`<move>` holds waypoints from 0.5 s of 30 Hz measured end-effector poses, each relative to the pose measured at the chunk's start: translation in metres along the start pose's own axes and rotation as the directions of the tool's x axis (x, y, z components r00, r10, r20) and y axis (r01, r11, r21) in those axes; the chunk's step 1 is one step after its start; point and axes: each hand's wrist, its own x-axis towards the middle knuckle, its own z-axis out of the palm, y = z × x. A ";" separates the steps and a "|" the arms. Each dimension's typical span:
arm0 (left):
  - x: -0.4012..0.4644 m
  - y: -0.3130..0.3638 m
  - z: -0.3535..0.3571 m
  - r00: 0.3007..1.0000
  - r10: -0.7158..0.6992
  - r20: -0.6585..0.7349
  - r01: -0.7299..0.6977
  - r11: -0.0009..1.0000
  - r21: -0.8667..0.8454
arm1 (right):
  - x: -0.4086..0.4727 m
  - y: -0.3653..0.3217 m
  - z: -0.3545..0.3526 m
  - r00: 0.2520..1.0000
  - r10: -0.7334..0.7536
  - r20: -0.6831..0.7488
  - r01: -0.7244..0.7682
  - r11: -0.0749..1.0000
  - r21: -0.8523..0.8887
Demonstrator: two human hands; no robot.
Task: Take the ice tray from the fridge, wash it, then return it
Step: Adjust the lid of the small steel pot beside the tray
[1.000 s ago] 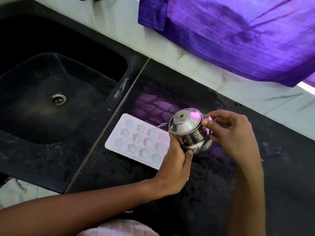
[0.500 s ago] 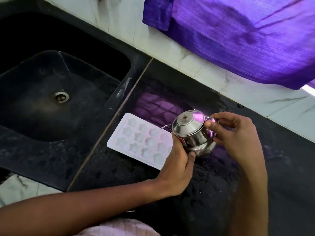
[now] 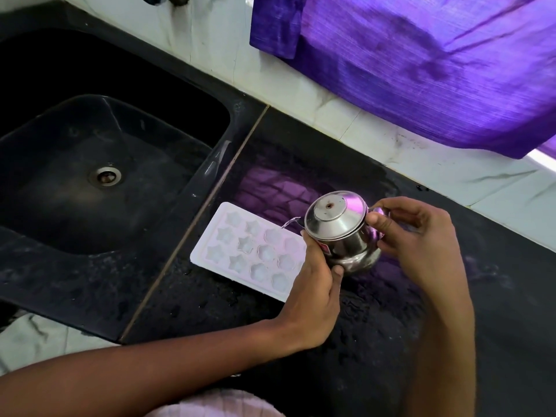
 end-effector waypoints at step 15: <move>-0.024 0.004 -0.003 0.998 -0.065 0.011 0.065 0.997 -0.045 | -0.022 -0.001 0.005 0.999 -0.038 -0.022 0.037 0.998 -0.046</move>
